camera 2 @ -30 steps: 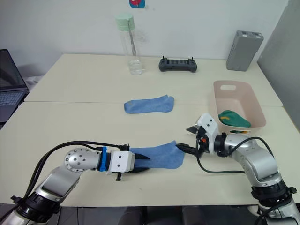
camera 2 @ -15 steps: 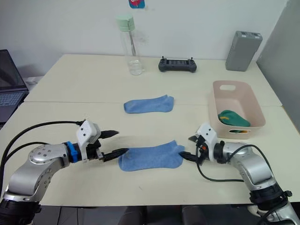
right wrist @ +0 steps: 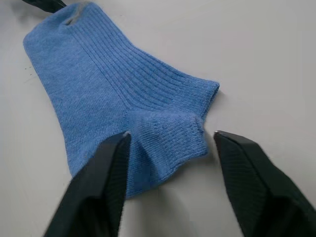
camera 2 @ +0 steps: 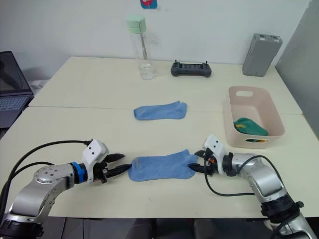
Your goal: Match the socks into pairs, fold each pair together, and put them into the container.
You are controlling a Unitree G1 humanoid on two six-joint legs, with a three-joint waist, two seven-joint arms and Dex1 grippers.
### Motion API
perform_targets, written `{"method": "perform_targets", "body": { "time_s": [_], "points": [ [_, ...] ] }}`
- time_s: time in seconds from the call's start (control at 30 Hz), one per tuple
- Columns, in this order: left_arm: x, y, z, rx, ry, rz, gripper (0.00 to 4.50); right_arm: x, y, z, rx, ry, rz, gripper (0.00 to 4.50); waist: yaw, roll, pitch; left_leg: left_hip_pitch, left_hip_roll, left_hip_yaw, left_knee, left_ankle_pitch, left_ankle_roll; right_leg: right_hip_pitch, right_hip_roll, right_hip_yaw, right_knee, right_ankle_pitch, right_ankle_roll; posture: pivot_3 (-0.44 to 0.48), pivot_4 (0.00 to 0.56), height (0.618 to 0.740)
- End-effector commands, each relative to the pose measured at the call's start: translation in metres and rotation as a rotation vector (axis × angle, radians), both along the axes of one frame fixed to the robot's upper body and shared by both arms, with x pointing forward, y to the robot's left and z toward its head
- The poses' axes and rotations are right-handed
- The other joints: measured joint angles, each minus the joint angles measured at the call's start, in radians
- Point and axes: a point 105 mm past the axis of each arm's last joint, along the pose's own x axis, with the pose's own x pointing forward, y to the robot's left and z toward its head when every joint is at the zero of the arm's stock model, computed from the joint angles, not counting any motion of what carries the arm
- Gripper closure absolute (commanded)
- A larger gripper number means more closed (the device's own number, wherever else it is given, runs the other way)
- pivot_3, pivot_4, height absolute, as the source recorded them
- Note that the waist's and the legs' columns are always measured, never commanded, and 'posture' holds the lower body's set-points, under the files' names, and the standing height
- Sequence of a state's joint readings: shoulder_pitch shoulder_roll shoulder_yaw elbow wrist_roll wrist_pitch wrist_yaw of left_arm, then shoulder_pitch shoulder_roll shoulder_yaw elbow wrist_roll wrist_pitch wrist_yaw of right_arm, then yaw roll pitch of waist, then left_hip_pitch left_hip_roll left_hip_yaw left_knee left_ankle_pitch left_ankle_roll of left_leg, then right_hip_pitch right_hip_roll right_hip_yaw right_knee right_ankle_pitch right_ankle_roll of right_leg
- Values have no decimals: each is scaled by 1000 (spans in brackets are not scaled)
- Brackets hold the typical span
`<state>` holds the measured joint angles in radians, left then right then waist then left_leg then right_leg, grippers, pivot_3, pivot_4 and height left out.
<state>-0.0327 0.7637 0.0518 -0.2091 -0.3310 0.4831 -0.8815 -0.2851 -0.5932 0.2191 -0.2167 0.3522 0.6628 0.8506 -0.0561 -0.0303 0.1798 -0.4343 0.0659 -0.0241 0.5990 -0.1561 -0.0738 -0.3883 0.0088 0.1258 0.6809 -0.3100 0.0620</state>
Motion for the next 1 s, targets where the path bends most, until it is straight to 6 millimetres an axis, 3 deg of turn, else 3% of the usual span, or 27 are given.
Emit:
{"method": "perform_targets", "body": {
  "time_s": [0.03, 0.17, 0.6, 0.7, 0.83, 1.0],
  "points": [
    [-1, -12, -1, 2, -5, -54, 3420, -1, 1, 9, 16, -33, 17, 3135, 0, 0, 0, 0, 0, 0, 0, 0, 0, 0, 0, 0, 0, 0, 0, 0, 150, 740],
    [1, -19, 2, -12, -12, -79, 4500, -2, 0, 11, 24, -31, 10, 4492, 0, 0, 0, 0, 0, 0, 0, 0, 0, 0, 0, 0, 0, 1, 1, 0, 150, 740],
    [39, 10, 26, 53, -158, 32, 4500, -7, 15, 28, 127, -41, -68, 4492, -1, 0, 0, 0, 0, 0, 0, 0, 0, 0, 0, 0, 0, 2, 3, 0, 150, 740],
    [39, 8, 29, 10, -134, 29, 4500, -9, 18, 30, 143, -34, -87, 4492, -1, 0, 0, 0, 0, 0, 0, 0, 0, 0, 0, 0, 0, 2, 3, 0, 150, 740],
    [21, -4, 24, -63, -48, -24, 4500, -16, 13, 22, 114, -15, -98, 4492, -1, 0, 0, 0, 0, 0, -1, 0, 0, 0, 0, 0, 0, 2, 1, 0, 150, 740],
    [5, -10, 20, -99, 15, -72, 3380, -20, 4, 18, 91, -5, -102, 4500, -1, 0, 0, 0, 0, -1, -1, 0, 0, 0, 0, 0, 0, 2, 1, 0, 150, 740]
  ]
}}
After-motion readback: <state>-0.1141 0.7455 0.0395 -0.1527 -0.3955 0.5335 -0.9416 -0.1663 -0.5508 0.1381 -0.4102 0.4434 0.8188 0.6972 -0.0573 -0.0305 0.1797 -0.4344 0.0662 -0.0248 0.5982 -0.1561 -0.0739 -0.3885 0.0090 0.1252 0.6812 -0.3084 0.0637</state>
